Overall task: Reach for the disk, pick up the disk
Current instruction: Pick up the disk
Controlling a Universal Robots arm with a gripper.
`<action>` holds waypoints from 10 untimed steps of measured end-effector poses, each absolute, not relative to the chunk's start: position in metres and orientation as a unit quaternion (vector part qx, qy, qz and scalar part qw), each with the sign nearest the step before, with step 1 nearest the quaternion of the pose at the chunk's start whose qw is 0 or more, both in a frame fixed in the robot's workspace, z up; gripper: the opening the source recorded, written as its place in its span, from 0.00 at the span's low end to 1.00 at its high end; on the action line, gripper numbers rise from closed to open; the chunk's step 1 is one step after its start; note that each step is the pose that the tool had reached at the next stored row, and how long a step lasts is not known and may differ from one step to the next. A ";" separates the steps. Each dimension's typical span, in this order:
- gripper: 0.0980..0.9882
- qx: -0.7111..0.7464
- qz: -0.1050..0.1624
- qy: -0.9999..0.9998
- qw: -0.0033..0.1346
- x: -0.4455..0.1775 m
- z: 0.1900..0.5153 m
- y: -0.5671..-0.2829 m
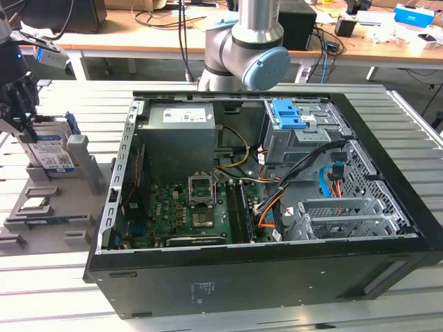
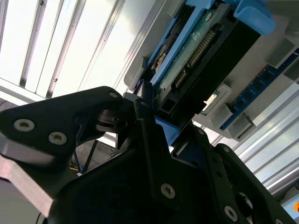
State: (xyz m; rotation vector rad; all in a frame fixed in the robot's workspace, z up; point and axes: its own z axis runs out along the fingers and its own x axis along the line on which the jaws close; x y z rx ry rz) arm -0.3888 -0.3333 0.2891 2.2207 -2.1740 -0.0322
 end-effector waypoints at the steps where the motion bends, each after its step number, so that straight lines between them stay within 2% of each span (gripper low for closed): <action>1: 0.30 0.714 -0.010 -0.699 0.017 -0.389 0.289 -0.333; 10: 0.30 0.714 -0.010 -0.699 0.017 -0.389 0.297 -0.333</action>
